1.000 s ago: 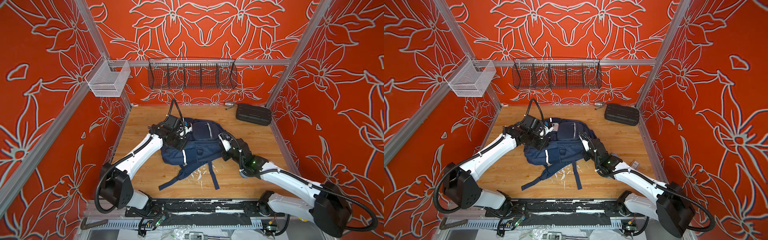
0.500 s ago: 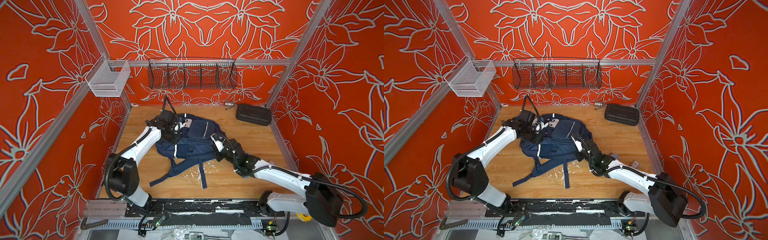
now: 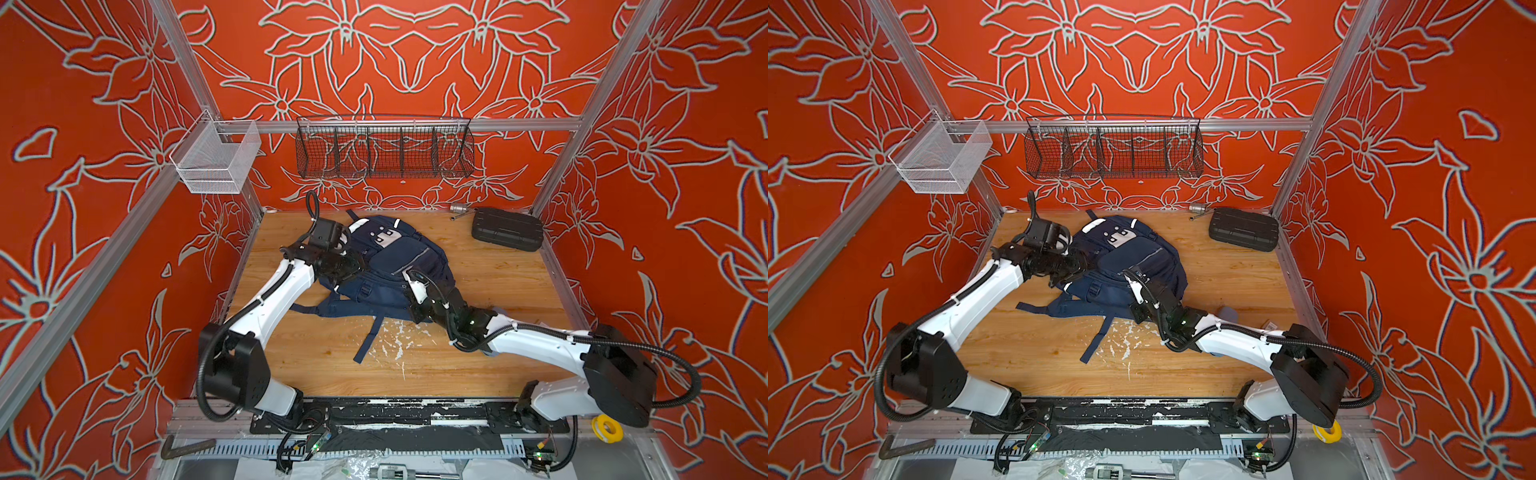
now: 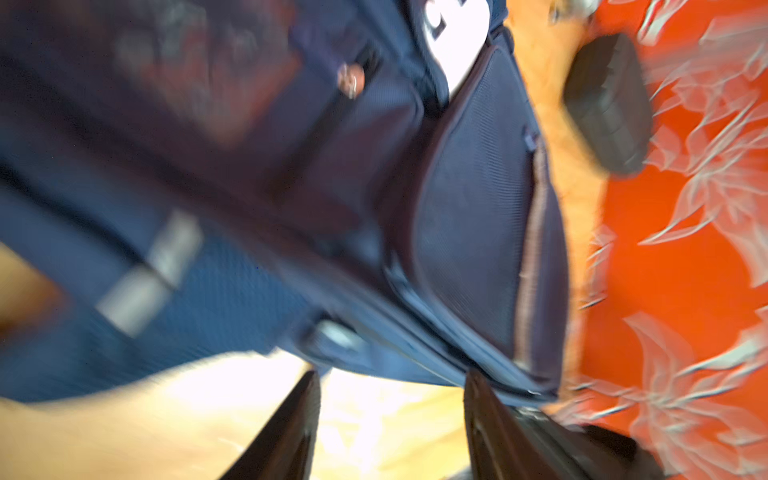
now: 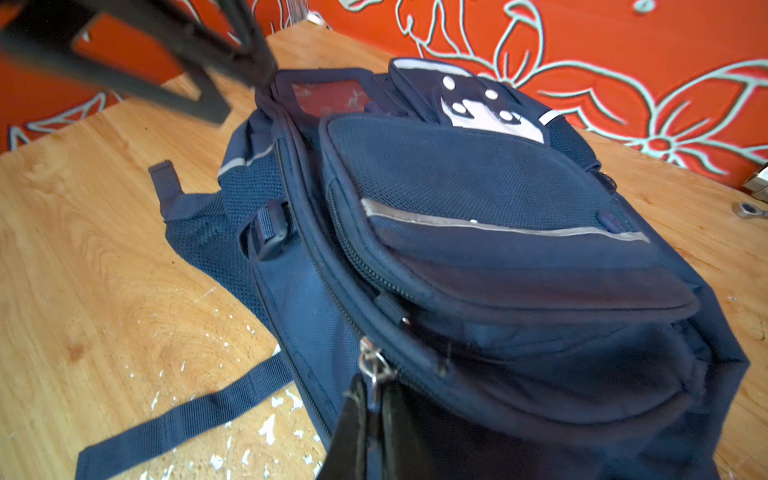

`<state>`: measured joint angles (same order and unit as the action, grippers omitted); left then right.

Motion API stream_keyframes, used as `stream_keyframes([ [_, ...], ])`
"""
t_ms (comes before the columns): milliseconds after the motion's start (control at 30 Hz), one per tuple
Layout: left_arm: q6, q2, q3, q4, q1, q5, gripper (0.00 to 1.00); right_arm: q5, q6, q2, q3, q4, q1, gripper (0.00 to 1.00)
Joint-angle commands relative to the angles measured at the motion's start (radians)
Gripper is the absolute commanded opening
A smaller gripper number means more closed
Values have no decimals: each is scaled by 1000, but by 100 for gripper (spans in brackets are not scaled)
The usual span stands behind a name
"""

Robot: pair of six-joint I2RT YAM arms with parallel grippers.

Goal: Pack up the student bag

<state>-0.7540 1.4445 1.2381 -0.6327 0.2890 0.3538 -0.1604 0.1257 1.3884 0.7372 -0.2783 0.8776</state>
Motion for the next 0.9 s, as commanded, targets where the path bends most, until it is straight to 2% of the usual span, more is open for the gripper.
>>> stream_keyframes([
  [0,-402,-37,-49,153,72,-32,56,-11,28,-10,-12,-136,6,0],
  [100,-527,-29,-79,197,127,-48,56,-10,30,-18,-30,-146,8,0],
  [267,-700,-38,-168,283,196,-106,49,-8,37,-15,-39,-149,8,0],
  [433,-746,0,-169,310,228,-135,41,1,48,-12,-39,-153,10,0],
  [500,-739,16,-151,293,236,-157,31,-2,48,-10,-36,-149,12,0],
  [600,-749,22,-146,281,238,-194,24,-5,50,-12,-37,-147,16,0],
  [667,-747,18,-141,262,238,-234,24,-5,48,-14,-37,-142,17,0],
  [767,-764,18,-150,271,237,-251,40,-1,44,-15,-39,-132,20,0],
  [867,-769,45,-148,293,239,-233,47,13,42,-10,-32,-128,22,0],
])
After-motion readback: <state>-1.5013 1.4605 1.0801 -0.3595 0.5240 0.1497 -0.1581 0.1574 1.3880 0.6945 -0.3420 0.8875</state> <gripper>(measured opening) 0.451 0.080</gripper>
